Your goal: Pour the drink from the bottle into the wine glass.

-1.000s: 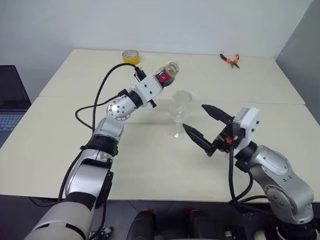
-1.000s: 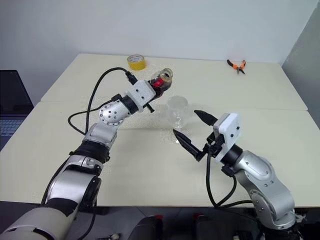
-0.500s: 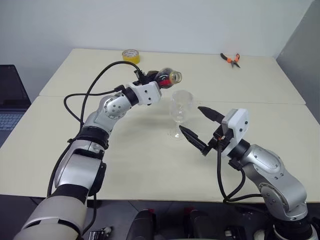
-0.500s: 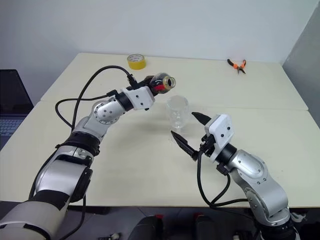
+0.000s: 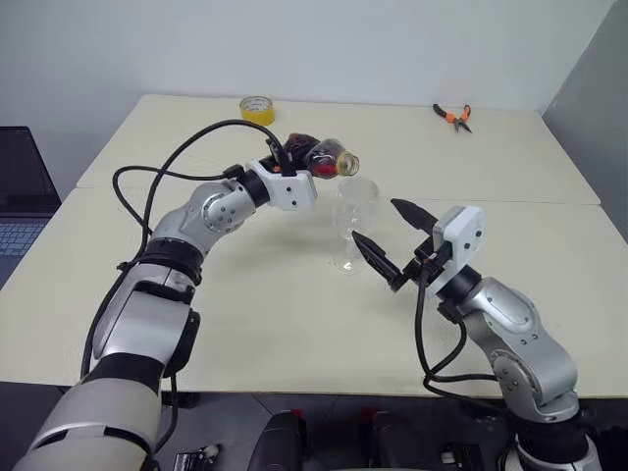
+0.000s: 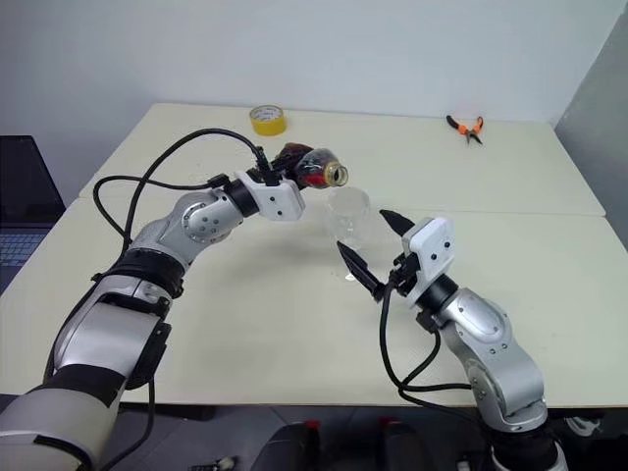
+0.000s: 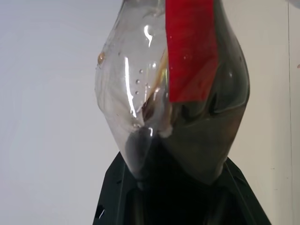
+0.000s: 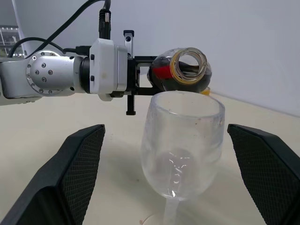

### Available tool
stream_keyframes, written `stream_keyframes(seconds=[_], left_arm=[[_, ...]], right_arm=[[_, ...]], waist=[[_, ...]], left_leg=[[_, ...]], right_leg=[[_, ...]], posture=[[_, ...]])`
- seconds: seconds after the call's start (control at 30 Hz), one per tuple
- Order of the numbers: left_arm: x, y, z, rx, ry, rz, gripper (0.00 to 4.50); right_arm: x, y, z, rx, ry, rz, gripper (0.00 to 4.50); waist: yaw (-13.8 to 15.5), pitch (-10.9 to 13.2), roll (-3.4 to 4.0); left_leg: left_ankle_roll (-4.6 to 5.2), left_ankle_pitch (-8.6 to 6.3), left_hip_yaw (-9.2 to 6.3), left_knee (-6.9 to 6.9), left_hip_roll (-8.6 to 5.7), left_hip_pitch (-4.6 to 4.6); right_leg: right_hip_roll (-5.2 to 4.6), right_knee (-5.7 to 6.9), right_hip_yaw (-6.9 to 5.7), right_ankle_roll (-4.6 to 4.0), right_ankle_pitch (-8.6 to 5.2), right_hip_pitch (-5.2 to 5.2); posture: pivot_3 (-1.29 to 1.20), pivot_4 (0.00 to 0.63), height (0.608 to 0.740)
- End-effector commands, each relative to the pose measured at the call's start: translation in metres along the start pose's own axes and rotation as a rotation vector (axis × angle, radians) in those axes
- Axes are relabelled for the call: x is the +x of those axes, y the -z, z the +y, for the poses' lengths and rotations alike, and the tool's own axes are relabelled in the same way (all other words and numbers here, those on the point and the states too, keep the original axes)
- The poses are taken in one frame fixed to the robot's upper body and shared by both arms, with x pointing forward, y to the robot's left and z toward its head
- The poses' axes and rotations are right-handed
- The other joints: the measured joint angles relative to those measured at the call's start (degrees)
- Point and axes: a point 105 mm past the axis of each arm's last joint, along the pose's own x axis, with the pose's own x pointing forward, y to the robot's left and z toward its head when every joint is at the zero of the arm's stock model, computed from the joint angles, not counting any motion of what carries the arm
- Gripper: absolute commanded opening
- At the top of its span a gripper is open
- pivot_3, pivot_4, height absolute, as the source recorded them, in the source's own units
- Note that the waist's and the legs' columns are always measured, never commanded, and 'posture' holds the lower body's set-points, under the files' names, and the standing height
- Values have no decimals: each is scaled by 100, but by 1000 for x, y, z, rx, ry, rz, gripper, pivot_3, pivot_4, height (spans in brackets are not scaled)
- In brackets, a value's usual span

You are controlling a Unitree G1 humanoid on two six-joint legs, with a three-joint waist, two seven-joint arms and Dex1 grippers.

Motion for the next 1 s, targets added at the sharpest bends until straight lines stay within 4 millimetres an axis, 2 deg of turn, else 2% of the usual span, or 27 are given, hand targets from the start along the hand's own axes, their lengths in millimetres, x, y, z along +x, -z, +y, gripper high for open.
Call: stream_keyframes(seconds=[0.03, 1.0], left_arm=[[5, -10, 26, 76, -65, -51, 743], [6, -10, 39, 248, -88, -63, 739]], right_arm=[[4, -14, 1, -32, 2, -63, 4500], [5, -9, 4, -29, -1, -42, 4500]], waist=[[0, 0, 0], [-1, 0, 0]], left_leg=[[0, 0, 1, 2, 0, -7], [-21, 15, 0, 13, -1, -29]], right_leg=[[0, 4, 0, 0, 0, -8], [-1, 26, -4, 0, 0, -32]], posture=[[0, 150, 740], [0, 150, 740]])
